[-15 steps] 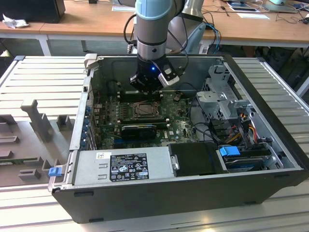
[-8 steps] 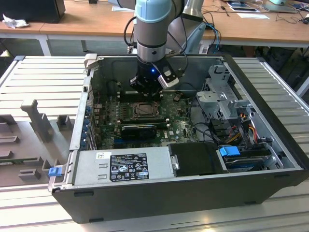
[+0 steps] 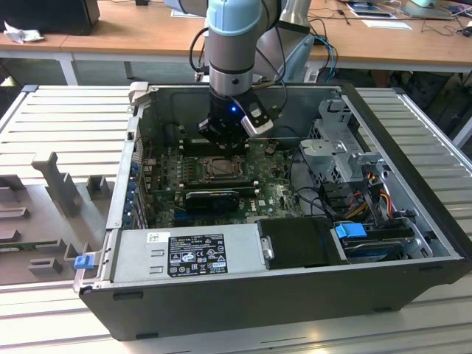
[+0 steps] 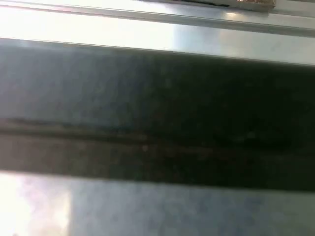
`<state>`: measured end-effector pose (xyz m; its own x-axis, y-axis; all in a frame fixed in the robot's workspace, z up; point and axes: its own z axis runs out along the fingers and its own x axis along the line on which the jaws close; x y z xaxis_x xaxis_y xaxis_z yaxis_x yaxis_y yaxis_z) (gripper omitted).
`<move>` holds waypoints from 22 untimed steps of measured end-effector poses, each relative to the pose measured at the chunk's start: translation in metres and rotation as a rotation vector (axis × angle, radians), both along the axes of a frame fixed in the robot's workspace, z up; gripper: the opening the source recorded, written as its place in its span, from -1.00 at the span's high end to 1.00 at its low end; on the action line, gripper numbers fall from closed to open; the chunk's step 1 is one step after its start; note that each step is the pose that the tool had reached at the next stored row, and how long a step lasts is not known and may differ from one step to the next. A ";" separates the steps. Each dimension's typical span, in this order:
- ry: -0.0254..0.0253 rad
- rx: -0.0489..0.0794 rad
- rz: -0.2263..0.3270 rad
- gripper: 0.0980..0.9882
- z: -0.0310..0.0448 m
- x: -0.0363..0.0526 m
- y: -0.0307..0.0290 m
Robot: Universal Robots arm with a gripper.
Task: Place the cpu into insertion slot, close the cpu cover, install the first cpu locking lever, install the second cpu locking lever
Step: 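Install the first cpu locking lever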
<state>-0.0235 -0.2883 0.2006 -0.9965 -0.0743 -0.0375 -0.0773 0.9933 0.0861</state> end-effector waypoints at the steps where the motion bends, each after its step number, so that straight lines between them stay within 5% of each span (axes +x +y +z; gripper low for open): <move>1: -0.0001 0.006 0.000 0.98 -0.0001 0.0001 0.0001; 6: -0.0011 0.021 0.000 0.98 0.0014 0.0007 0.0004; 12: -0.0005 0.020 0.000 0.98 0.0168 0.0007 0.0001; 22: -0.0005 0.020 0.000 0.98 0.0168 0.0006 -0.0051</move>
